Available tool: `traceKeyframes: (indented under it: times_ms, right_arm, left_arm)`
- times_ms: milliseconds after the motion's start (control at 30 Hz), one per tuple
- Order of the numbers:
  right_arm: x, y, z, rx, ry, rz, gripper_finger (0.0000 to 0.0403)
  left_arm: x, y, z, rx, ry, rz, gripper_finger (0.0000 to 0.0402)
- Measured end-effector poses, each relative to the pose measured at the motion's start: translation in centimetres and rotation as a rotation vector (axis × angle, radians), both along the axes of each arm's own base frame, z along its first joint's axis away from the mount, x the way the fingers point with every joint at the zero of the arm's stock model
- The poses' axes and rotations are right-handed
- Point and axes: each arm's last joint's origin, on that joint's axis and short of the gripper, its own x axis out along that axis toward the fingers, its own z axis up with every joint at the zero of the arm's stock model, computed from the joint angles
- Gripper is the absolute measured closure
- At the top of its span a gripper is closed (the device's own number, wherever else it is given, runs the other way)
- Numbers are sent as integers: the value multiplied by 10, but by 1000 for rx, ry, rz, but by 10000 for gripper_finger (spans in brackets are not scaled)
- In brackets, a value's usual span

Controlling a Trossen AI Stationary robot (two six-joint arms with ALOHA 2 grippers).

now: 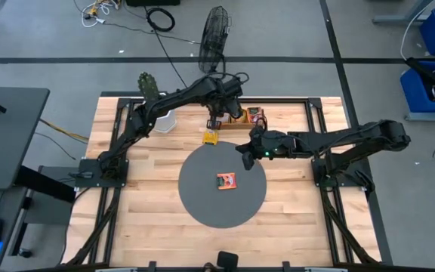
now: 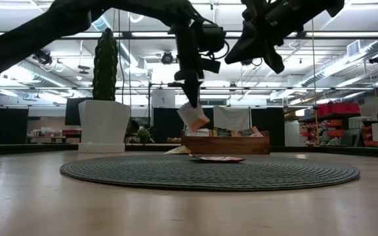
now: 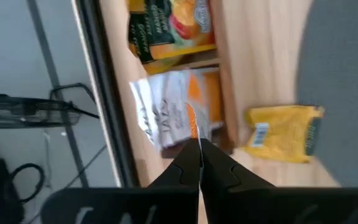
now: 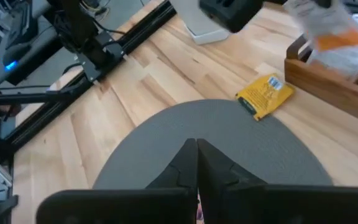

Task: Pick & Place Tea
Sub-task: Put the white tea bag into the left section of the wooden organizer

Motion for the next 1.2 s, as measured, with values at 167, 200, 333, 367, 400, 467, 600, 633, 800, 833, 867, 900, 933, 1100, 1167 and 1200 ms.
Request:
traceKeyframes:
  times_ms: [167, 200, 333, 367, 400, 467, 600, 633, 800, 833, 867, 900, 933, 1100, 1167, 1200]
  right_arm:
    - [1, 2, -2, 17, 3, -3, 401]
    - [1, 2, -2, 16, 3, -1, 401]
    - [1, 3, -1, 16, -4, 0, 402]
    - [1, 3, -1, 17, -6, -1, 402]
    - [1, 3, -1, 17, -5, 0, 402]
    - [1, 3, -1, 19, -6, 0, 402]
    - [1, 3, -1, 21, -4, 8, 402]
    - [1, 3, -1, 23, -3, 12, 402]
    - [1, 3, -1, 26, 0, 18, 402]
    - [1, 3, -1, 28, 0, 22, 402]
    - [1, 4, -2, 28, 1, 22, 402]
    - [1, 4, -2, 29, 3, 23, 402]
    - [1, 4, -2, 29, 5, 23, 402]
    - [1, 4, -2, 26, 7, 25, 402]
    - [1, 4, -2, 25, 8, 25, 402]
    - [1, 4, -2, 25, 8, 25, 402]
  left_arm:
    - [5, 2, -10, 2, 16, -26, 400]
    - [4, 3, -13, -4, 30, -26, 400]
    - [6, 4, -17, -2, 39, -47, 400]
    - [7, 5, -18, 1, 33, -49, 400]
    - [8, 6, -20, 1, 31, -49, 400]
    - [7, 8, -23, -7, 46, -47, 400]
    - [6, 11, -29, -13, 76, -61, 400]
    - [6, 12, -31, -15, 79, -59, 400]
    - [5, 13, -32, -14, 88, -59, 400]
    - [5, 13, -32, -13, 88, -59, 400]
    - [5, 13, -32, -15, 93, -60, 400]
    - [4, 13, -32, -17, 100, -64, 400]
    - [4, 12, -32, -19, 104, -65, 400]
    - [3, 12, -32, -20, 111, -73, 400]
    - [3, 11, -32, -24, 122, -75, 400]
    - [2, 11, -33, -26, 129, -75, 400]
